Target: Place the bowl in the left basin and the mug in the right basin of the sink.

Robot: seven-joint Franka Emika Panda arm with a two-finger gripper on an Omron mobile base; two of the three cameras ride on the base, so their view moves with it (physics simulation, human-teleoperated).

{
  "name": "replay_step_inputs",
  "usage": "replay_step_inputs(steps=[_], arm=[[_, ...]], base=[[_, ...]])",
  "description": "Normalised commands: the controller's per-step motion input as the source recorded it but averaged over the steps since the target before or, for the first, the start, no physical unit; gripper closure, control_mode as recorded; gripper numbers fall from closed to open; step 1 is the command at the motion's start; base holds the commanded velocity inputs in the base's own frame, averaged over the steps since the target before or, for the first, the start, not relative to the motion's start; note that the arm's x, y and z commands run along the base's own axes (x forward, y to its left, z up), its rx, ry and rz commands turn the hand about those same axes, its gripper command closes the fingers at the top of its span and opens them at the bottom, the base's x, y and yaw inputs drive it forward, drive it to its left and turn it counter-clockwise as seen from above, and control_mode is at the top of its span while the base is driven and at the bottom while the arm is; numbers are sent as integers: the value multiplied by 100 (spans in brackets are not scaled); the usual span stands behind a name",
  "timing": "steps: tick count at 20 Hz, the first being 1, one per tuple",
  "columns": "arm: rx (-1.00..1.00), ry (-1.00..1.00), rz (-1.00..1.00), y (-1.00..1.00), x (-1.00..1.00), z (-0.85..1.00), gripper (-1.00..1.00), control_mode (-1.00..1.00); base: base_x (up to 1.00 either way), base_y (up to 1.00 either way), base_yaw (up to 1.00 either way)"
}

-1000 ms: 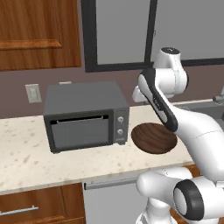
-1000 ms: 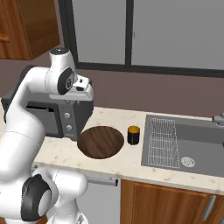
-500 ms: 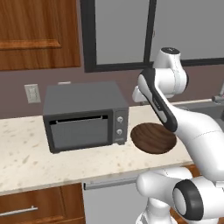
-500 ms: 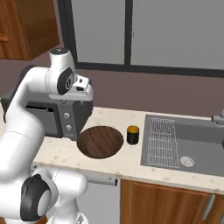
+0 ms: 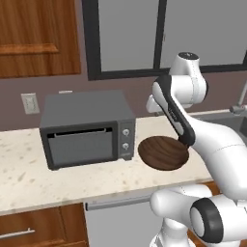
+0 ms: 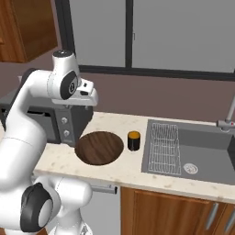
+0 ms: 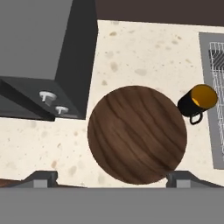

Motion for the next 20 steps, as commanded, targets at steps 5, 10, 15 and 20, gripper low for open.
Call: replay_step_inputs(steps=[5, 10, 15, 20], arm=[[0, 0, 0, 0, 0, 0, -100, 100], [0, 0, 0, 0, 0, 0, -100, 100], [0, 0, 0, 0, 0, 0, -100, 100], [0, 0, 0, 0, 0, 0, -100, 100]], base=[[7, -41, 21], [2, -44, 9], [0, -64, 0], [0, -32, -1]])
